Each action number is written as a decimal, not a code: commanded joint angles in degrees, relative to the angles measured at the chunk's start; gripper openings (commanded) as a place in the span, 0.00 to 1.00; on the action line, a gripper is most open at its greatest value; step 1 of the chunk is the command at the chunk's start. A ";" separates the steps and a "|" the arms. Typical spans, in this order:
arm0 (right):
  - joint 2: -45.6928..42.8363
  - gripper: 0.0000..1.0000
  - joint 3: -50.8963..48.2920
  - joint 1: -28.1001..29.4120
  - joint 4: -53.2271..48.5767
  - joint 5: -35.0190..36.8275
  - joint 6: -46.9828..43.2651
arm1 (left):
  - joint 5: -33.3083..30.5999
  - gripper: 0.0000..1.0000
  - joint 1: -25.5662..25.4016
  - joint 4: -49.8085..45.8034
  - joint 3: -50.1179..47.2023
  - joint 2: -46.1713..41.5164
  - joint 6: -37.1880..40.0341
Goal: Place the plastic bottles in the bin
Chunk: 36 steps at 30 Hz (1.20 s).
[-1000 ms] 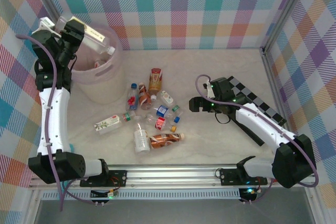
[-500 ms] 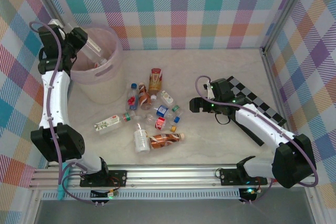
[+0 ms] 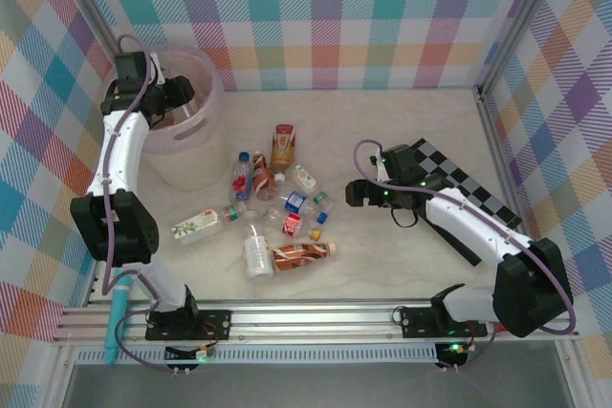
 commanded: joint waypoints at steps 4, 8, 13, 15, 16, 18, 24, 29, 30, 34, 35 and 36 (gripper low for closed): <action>-2.34 0.98 -0.79 -0.38 -0.37 1.42 0.73 | 1.93 0.19 -0.56 -2.88 -1.03 1.26 3.31; -2.17 0.98 -0.78 -0.34 -0.72 1.76 0.28 | 0.83 0.55 -0.47 1.29 -4.70 -1.39 2.17; -1.84 0.98 -0.71 -0.40 -0.62 1.49 -0.40 | 1.99 0.84 -0.48 -1.12 -1.77 -1.36 1.99; -1.92 0.98 -0.67 -0.38 -0.70 1.76 -1.20 | 1.97 0.89 -0.48 -1.25 -1.20 -1.60 1.94; -1.91 0.98 -0.60 -0.36 -0.87 1.89 -1.46 | 1.77 0.90 -0.49 -1.27 -1.01 -1.87 1.90; -2.01 0.98 -0.33 -0.43 -1.38 1.85 -1.99 | 1.68 0.91 -0.47 -1.47 -0.61 -2.13 1.90; -2.02 0.98 -0.40 -0.37 -2.29 0.53 -4.19 | 1.42 0.98 -0.48 -2.44 -0.04 -3.69 2.49; -2.04 0.98 -0.17 -0.36 -3.92 -1.48 -6.96 | 1.06 1.00 -0.48 -4.61 2.21 -5.49 2.43; -2.01 0.98 -0.27 -0.33 -3.88 -2.05 -7.59 | 0.63 1.00 -0.47 -4.90 2.65 -6.08 2.43; -1.49 0.97 0.49 -0.26 -3.10 -5.49 -9.13 | -2.05 1.00 -0.40 -7.48 5.43 -8.57 3.99; -1.24 0.96 0.75 -0.18 -3.14 -5.82 -9.21 | -2.59 1.00 -0.32 -8.75 6.69 -9.02 4.61; -0.93 0.93 1.34 -0.15 -3.25 -6.19 -9.31 | -3.12 1.00 -0.09 -10.36 8.11 -9.45 5.28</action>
